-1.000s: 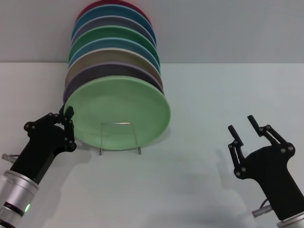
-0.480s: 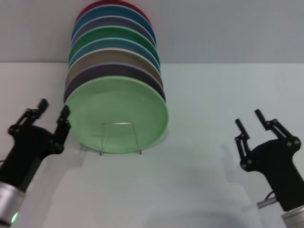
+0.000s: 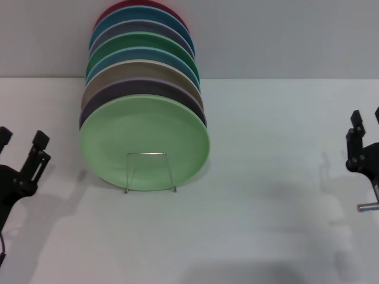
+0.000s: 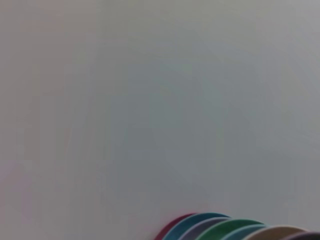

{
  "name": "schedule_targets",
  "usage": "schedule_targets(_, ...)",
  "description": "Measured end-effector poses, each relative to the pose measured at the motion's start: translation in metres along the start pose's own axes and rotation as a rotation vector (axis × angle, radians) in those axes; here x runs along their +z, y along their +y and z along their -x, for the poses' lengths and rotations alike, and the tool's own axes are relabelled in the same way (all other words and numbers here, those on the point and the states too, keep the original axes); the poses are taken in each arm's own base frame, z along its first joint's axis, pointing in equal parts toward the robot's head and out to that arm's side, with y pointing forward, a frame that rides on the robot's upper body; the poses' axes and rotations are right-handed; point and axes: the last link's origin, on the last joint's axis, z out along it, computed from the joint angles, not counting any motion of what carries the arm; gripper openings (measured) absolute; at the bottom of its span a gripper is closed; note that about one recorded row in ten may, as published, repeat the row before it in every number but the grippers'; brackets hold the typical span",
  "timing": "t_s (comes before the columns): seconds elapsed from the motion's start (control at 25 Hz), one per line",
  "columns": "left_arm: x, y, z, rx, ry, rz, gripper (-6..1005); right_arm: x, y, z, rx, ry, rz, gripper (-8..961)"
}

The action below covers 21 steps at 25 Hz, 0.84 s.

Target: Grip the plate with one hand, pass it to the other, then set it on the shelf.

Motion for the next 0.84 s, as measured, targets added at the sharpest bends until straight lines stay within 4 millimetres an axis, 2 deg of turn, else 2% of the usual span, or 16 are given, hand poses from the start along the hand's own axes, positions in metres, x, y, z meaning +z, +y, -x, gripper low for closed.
schedule_targets(0.12,0.0,-0.005,0.0,-0.019,-0.006,-0.02,562,0.007,-0.008,-0.006,0.108,0.018,-0.001,415)
schedule_targets(0.24,0.0,-0.008,0.001,-0.018,-0.006,-0.044,738,0.013,-0.018,-0.011,0.212,0.024,0.011,429)
schedule_targets(0.48,0.001,-0.024,0.003,-0.041,-0.011,-0.175,840,0.024,-0.037,-0.015,0.257,0.016,0.025,529)
schedule_targets(0.72,0.005,-0.03,0.004,-0.021,-0.021,-0.219,840,0.037,-0.047,-0.014,0.223,0.002,0.018,642)
schedule_targets(0.84,0.007,-0.032,0.004,0.006,-0.02,-0.231,840,0.043,-0.048,-0.015,0.207,0.007,0.024,642)
